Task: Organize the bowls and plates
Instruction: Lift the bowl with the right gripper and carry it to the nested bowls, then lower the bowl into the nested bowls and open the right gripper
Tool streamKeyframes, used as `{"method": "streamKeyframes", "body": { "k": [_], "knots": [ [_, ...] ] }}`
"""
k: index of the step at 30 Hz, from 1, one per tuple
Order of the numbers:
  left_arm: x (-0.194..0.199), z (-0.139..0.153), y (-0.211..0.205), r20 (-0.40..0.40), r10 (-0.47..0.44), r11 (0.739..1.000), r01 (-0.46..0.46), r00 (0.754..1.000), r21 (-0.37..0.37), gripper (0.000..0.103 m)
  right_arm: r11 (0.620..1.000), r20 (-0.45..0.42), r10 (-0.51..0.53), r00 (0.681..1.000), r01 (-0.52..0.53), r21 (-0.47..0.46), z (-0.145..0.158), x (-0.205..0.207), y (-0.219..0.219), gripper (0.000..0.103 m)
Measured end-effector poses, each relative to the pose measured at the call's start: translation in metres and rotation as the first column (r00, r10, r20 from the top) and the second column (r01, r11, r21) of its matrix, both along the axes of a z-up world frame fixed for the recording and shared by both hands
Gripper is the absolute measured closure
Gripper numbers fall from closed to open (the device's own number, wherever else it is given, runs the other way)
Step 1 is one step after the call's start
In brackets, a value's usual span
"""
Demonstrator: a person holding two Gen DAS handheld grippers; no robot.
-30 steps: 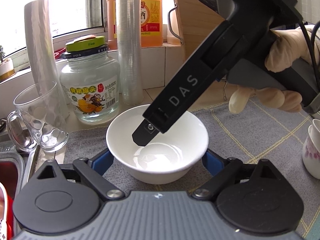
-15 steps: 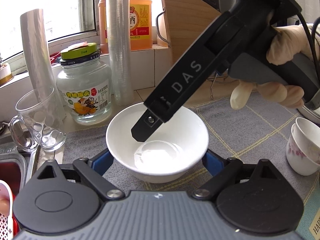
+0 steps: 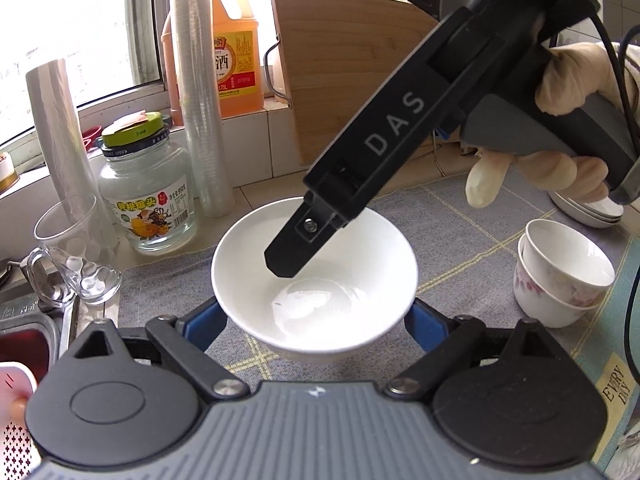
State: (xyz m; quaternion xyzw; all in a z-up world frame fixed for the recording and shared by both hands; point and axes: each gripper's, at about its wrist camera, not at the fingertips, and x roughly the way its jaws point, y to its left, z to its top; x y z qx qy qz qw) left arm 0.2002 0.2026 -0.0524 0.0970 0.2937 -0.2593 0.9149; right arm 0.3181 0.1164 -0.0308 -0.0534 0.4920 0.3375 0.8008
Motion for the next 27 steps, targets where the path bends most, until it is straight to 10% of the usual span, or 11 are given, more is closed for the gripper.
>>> {"method": "streamKeyframes", "body": {
  "k": [27],
  "knots": [
    [-0.058, 0.035, -0.068, 0.029, -0.223, 0.975, 0.223, 0.974, 0.011, 0.009, 0.989, 0.026, -0.145, 0.989, 0.144, 0.035, 0.036, -0.088, -0.105, 0.028]
  ]
}}
